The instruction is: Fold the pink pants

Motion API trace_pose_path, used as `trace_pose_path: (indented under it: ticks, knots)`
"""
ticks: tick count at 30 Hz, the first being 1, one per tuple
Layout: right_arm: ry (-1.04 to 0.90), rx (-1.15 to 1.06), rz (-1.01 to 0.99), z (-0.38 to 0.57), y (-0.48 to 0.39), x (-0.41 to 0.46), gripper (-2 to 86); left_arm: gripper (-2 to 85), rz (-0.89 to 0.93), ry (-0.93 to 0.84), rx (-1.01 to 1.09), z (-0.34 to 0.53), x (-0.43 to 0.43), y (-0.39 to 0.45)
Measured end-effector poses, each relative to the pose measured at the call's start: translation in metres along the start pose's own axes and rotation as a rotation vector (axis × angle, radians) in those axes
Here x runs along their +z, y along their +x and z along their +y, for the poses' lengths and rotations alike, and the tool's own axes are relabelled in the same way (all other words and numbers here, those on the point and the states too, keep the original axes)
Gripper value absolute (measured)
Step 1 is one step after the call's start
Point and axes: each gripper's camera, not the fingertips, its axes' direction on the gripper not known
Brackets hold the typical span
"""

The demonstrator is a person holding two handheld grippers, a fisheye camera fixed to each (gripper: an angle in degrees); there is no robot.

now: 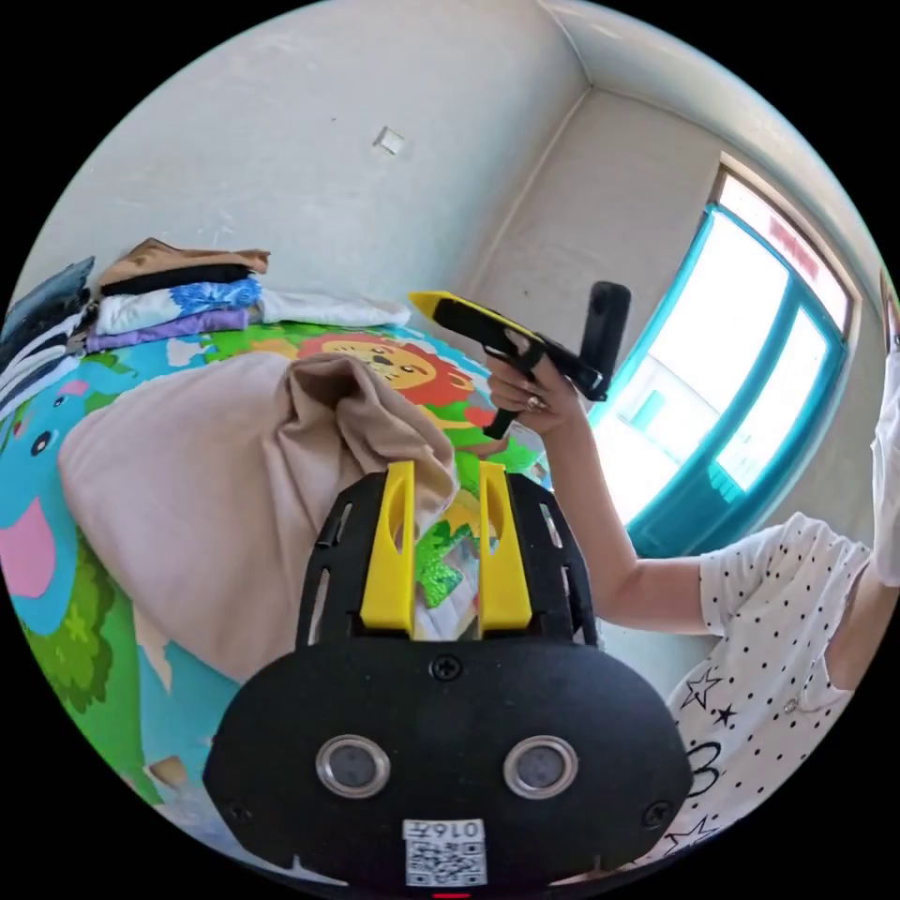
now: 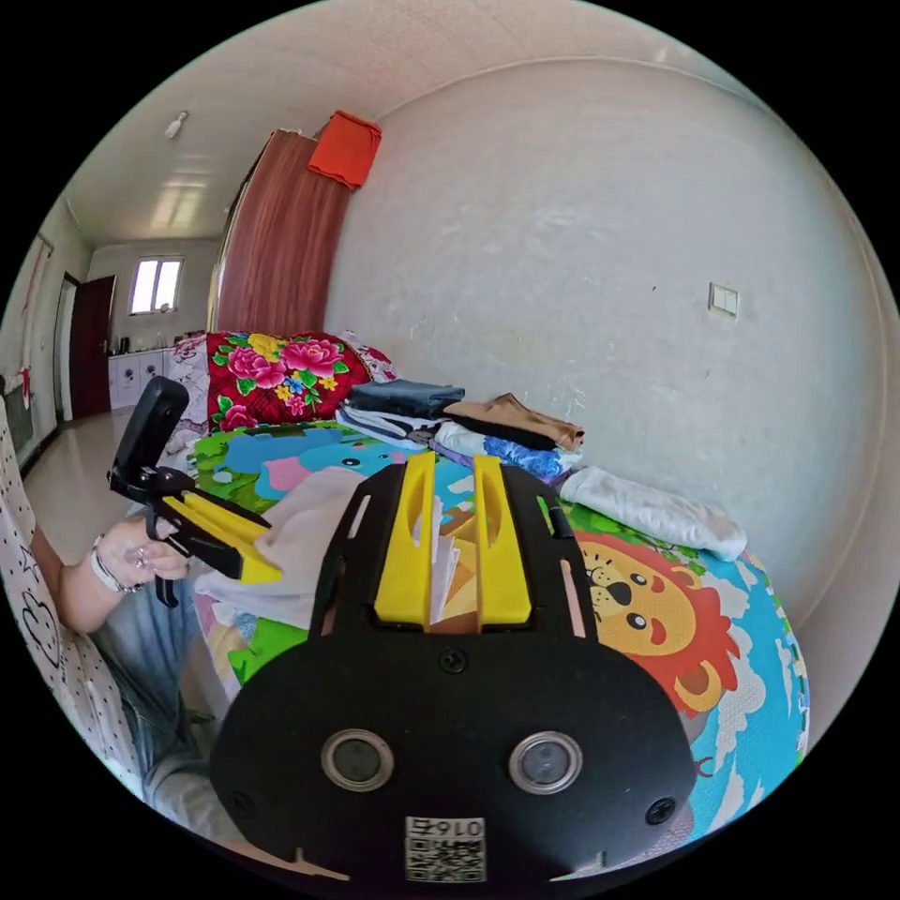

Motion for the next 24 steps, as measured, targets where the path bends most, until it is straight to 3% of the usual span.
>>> trace_pose_path:
  ticks: [7,12,14,18,24]
  knots:
    - [-0.191,0.188,-0.173,0.018,0.033,-0.006,7.2,8.2,0.174,-0.082,0.042,0.001,0.026,0.029]
    - [-0.369,-0.019,-0.234,0.023,0.005,-0.011,10.1,8.1,0.027,0.070,-0.018,0.007,-0.024,0.031]
    - [-0.408,-0.177,-0.216,0.027,-0.018,-0.017,11.0,8.1,-0.062,0.092,-0.018,0.010,-0.041,0.033]
    - [-0.495,-0.246,-0.206,0.032,-0.035,-0.012,11.3,8.4,-0.240,0.065,-0.019,0.018,-0.061,0.037]
    - [-0.465,-0.300,-0.272,0.036,-0.046,-0.023,11.3,9.2,-0.233,0.003,0.016,0.021,-0.058,0.052]
